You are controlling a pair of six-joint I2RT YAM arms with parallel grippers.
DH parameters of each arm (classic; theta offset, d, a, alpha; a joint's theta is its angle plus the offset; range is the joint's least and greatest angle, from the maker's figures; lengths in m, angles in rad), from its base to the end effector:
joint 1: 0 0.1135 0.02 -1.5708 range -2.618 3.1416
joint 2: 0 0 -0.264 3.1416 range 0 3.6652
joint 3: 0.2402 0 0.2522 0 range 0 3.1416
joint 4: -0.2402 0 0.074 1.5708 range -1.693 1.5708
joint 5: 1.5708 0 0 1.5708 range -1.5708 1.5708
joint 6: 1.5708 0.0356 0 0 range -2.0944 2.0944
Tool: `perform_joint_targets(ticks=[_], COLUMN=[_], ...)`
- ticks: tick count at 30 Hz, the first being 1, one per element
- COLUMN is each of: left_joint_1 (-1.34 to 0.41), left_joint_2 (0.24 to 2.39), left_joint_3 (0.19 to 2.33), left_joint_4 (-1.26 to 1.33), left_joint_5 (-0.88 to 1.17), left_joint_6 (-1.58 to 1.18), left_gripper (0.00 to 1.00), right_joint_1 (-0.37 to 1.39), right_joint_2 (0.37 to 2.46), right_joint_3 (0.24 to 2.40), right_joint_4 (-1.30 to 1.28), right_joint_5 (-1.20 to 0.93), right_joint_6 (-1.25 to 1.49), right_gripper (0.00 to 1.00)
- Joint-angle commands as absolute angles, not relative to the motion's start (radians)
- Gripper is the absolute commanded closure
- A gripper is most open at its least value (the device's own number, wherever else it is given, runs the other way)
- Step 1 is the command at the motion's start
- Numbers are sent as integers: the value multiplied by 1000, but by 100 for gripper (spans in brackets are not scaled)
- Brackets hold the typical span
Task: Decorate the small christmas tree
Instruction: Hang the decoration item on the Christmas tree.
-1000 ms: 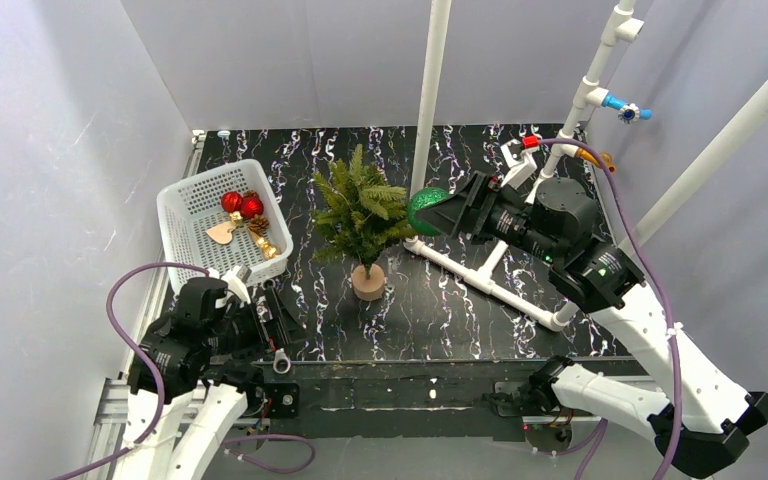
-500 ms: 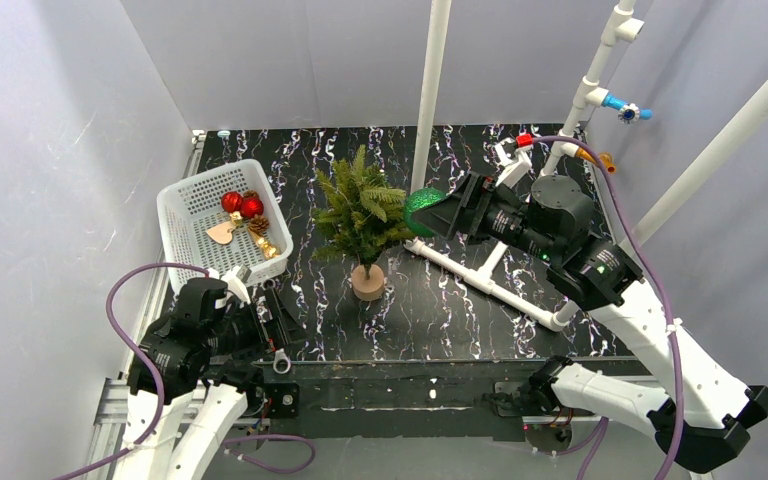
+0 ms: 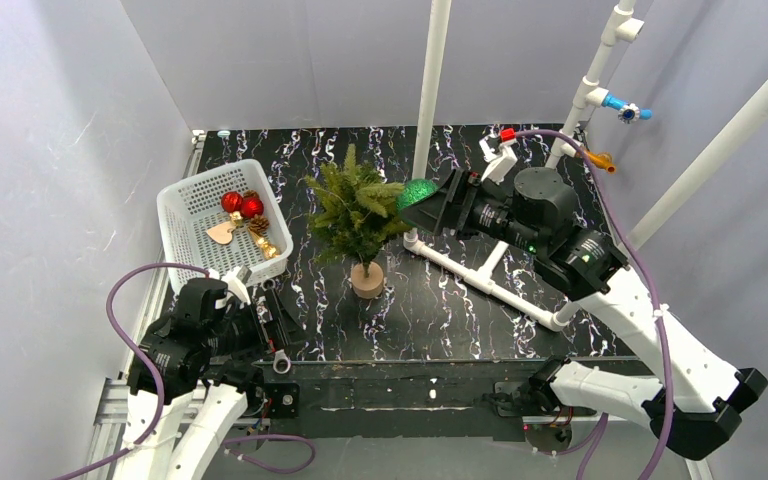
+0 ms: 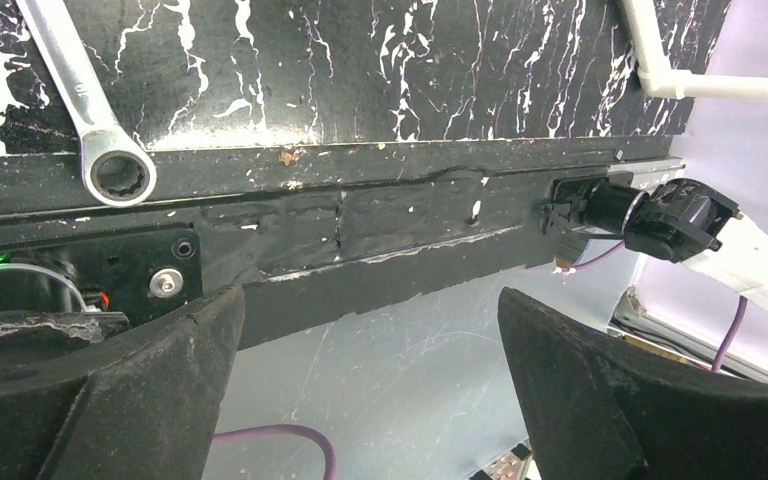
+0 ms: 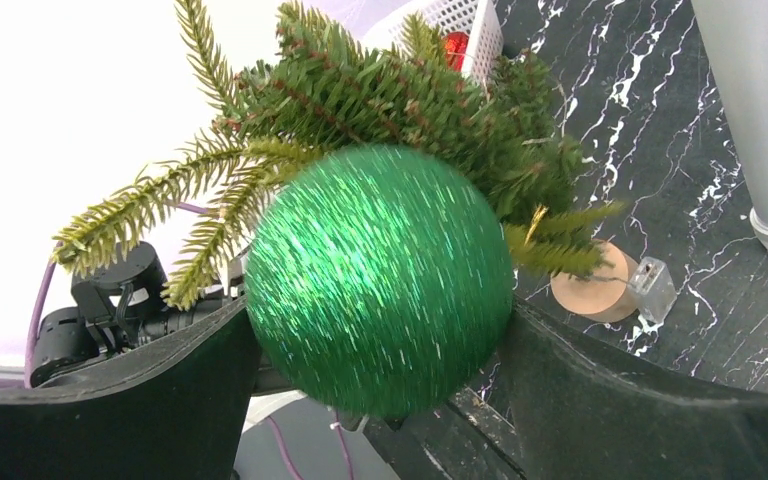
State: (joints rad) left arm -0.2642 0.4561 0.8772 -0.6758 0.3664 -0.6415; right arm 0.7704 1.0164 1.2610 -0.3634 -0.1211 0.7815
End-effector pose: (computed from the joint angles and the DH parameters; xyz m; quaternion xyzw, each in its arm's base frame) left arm 0.0795 -0.0347 0.3576 -0.0364 0.7850 -0.3927 0.4777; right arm 0.1497 0.1512 0.4425 -0.0360 0.7467 0.4964 0.4413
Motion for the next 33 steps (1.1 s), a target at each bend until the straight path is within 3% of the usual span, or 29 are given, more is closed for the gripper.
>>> perform_joint_targets(ticks=[1, 25, 33], left_joint_1=[-266, -266, -267], left_joint_2=[459, 479, 472], left_joint_3=[892, 885, 883], left_joint_4=[-754, -738, -739], left_joint_5=[376, 382, 383], left_joint_6=[-618, -621, -625], left_gripper=[0, 1, 0], right_joint_1=[784, 786, 785], right_joint_2=[1031, 904, 886], right_joint_3=[1301, 1281, 1281], right_joint_4=[-341, -419, -399], right_joint_5=[-99, -47, 109], right_joint_6=[766, 728, 707], right_gripper=[10, 8, 8])
